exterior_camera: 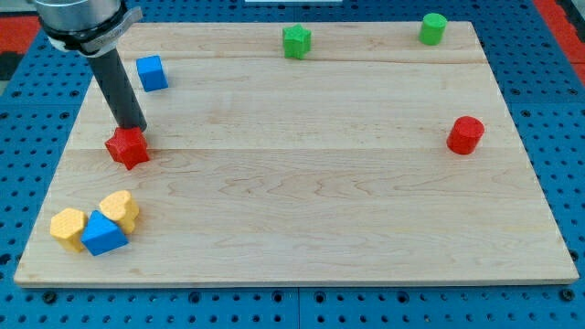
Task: Slide the blue cube to the group of blocks at the bottom left
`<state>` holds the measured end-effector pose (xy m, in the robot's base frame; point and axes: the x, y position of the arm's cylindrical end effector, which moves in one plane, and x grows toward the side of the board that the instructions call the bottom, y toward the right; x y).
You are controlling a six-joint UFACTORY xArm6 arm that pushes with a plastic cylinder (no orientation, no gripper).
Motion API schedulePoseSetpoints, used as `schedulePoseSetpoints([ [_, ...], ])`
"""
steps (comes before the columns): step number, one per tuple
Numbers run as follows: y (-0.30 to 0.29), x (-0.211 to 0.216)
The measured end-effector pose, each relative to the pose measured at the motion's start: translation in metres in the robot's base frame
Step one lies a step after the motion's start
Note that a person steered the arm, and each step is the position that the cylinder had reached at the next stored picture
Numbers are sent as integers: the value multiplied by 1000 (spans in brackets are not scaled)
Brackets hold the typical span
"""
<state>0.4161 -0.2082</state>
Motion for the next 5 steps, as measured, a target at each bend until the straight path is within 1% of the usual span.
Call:
schedulePoseSetpoints([
  [2,0,45],
  [3,0,60],
  [4,5,0],
  [5,-4,-36],
])
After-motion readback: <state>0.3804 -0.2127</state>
